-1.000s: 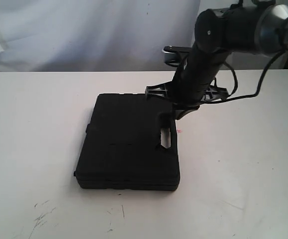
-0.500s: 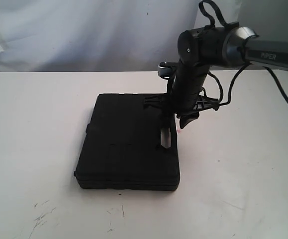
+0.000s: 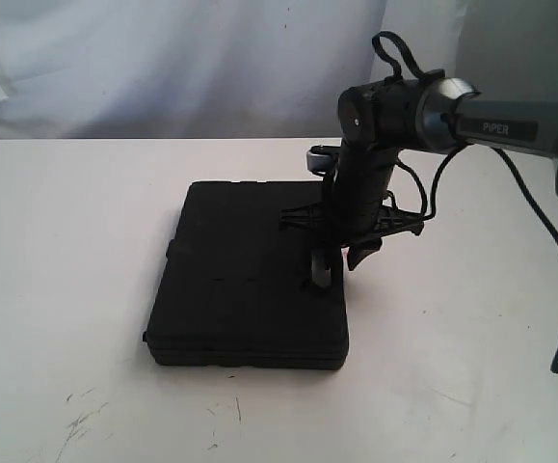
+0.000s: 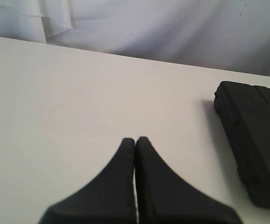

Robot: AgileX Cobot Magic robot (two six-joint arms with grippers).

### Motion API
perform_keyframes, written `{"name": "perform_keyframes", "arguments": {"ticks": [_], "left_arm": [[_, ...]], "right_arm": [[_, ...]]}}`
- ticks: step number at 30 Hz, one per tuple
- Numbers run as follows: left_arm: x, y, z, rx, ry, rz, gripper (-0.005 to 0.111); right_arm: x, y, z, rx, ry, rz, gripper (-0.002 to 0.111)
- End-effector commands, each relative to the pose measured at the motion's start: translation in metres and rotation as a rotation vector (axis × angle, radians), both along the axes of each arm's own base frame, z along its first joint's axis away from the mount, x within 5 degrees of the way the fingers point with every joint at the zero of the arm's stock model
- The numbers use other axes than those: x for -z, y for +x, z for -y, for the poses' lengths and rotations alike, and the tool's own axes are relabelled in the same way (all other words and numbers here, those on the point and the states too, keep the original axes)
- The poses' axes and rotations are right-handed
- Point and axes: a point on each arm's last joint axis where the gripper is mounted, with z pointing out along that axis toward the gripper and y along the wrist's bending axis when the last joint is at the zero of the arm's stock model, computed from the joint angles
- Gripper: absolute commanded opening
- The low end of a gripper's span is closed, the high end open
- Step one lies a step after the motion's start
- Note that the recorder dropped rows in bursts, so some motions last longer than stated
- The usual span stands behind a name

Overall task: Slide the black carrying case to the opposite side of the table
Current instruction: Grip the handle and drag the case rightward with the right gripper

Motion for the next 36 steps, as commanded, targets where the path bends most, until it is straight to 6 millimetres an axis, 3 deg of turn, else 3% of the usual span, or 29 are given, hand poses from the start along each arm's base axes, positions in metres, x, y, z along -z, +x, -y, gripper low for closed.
{"name": "perform_keyframes", "arguments": {"ticks": [1, 4, 11, 22, 36], "left_arm": [[0.001, 0.000, 0.000, 0.006, 0.002, 0.002, 0.000], [0.001, 0.000, 0.000, 0.006, 0.002, 0.002, 0.000], [0.001, 0.000, 0.000, 0.006, 0.002, 0.002, 0.000], [0.001, 0.000, 0.000, 0.005, -0.001, 0.002, 0.000], [0.001, 0.000, 0.000, 0.006, 0.001, 0.002, 0.000]], "right_arm": [[-0.002, -0.001, 0.001, -0.009, -0.021, -0.006, 0.014], [-0.002, -0.001, 0.004, -0.024, -0.051, -0.011, 0.000], [-0.007, 0.002, 0.021, -0.018, -0.078, -0.039, 0.000], [-0.017, 0.009, 0.064, 0.002, -0.185, -0.067, 0.000], [-0.021, 0.003, 0.117, 0.053, -0.242, -0.093, 0.000]]}}
